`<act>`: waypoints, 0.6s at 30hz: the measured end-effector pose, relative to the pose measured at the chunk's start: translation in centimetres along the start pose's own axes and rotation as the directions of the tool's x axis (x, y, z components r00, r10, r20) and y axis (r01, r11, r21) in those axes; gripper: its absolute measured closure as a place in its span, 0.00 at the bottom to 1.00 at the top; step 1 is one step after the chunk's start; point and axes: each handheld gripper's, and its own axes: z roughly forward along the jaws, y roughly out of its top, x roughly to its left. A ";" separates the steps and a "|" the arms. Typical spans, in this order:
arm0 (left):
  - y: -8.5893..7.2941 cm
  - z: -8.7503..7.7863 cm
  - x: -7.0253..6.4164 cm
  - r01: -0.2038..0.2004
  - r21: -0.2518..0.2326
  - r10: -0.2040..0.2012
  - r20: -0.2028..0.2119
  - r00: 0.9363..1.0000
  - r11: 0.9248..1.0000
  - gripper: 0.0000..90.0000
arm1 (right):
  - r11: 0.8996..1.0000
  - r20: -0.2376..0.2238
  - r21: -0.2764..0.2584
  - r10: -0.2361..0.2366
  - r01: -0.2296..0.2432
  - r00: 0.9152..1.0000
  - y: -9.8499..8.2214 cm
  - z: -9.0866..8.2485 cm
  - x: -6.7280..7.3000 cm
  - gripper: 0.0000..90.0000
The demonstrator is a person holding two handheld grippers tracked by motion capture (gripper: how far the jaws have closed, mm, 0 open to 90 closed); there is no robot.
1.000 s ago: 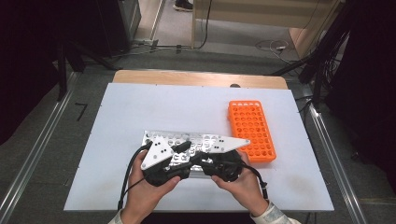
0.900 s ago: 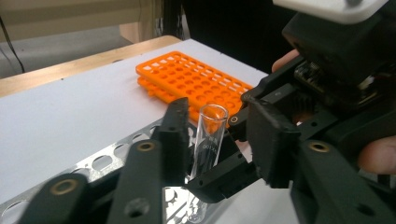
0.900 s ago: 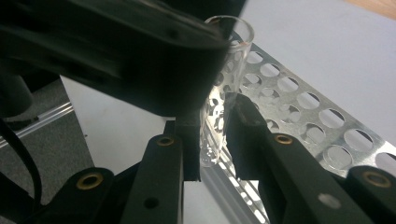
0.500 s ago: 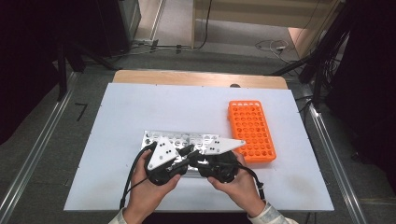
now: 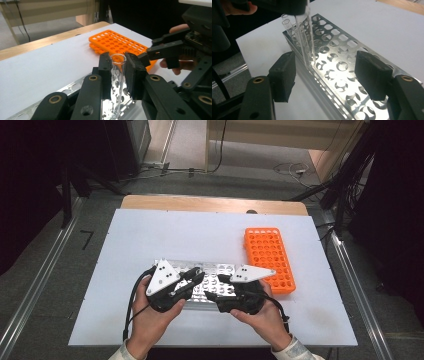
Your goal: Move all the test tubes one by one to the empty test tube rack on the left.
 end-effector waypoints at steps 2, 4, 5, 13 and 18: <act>0.0 -0.1 0.3 0.004 -0.005 -0.004 -0.008 1.000 1.000 0.85 | 1.000 0.004 -0.002 0.007 -0.007 1.000 -0.2 -0.3 -0.3 0.34; 0.0 -0.2 0.6 0.008 -0.012 -0.008 -0.018 1.000 1.000 0.85 | 1.000 0.010 -0.007 0.018 -0.018 1.000 -0.3 -0.7 -0.5 0.33; -0.1 -0.2 0.7 0.010 -0.016 -0.010 -0.023 1.000 1.000 0.85 | 1.000 0.011 -0.008 0.020 -0.020 1.000 -0.4 -0.8 -0.6 0.33; -0.8 -0.1 1.6 0.009 -0.009 -0.010 -0.066 0.998 1.000 0.85 | 0.999 0.039 -0.013 0.043 -0.042 0.998 -1.1 -1.7 -1.6 0.34; -1.8 0.3 1.9 0.004 0.004 -0.003 -0.087 0.996 1.000 0.85 | 0.999 0.048 -0.017 0.046 -0.045 0.998 -1.2 -2.1 -1.9 0.34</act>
